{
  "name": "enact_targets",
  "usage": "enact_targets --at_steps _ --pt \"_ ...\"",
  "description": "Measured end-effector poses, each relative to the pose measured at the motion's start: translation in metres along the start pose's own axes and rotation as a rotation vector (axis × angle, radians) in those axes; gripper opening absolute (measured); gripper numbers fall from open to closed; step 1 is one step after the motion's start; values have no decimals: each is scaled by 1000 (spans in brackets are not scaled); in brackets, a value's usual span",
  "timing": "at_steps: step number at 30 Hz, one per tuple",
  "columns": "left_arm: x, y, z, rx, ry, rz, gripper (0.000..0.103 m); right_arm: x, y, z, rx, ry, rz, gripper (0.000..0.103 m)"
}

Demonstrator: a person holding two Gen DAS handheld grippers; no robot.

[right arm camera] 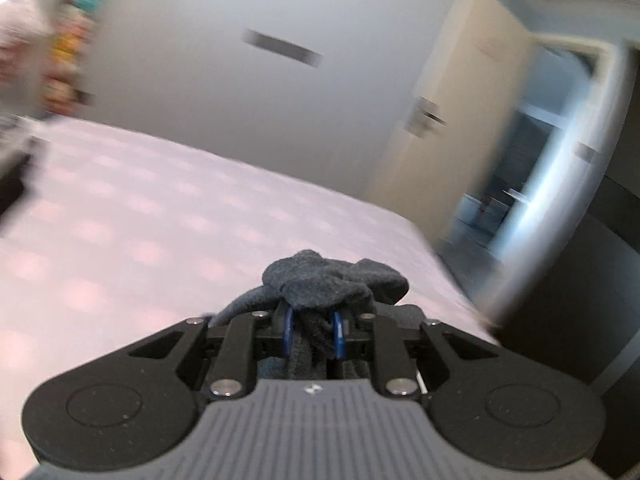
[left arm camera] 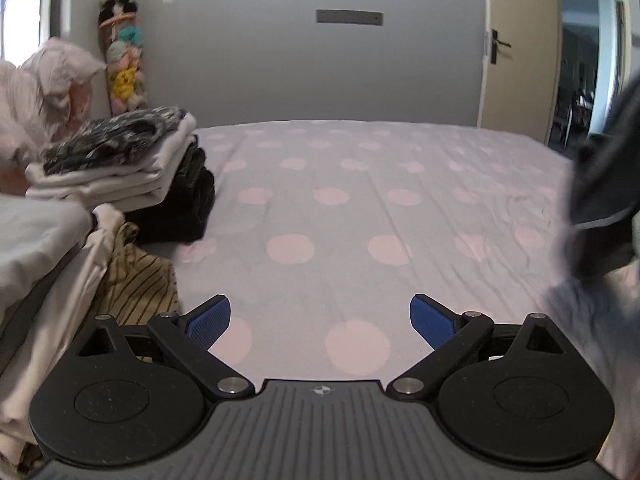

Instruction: Fold clothes

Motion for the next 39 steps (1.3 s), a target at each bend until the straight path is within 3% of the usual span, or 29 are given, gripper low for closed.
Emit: enact_targets --at_steps 8,9,16,20,22,24,28,34,39 --pt "-2 -7 -47 3 -121 11 103 -52 -50 -141 -329 -71 84 21" --pt "-1 -7 -53 5 -135 9 103 -44 -44 -147 -332 -76 57 21" --pt "3 0 -85 25 -224 -14 103 51 27 -159 -246 -97 -239 22" --pt "10 11 -75 59 -191 -61 103 105 63 -142 -183 -38 -408 26" --pt "14 18 -67 63 -158 -91 103 119 70 -122 -164 16 -422 33" --pt "20 26 -59 55 -127 -124 103 125 68 -104 -169 55 -406 51" --pt "30 45 -52 1 -90 -189 103 128 65 -78 -196 80 -407 52" --pt "53 75 -54 -80 -64 -315 103 165 60 -72 -287 191 -487 56" --pt "68 91 -55 -115 -68 -384 103 183 33 -93 -386 224 -498 56"
Point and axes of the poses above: each gripper's, at about its wrist camera, not at the fingertips, and y roughly the way its jaws point, z to its right, x to its underside, the point moved 8 cm from there along y, roughly the way its jaws point
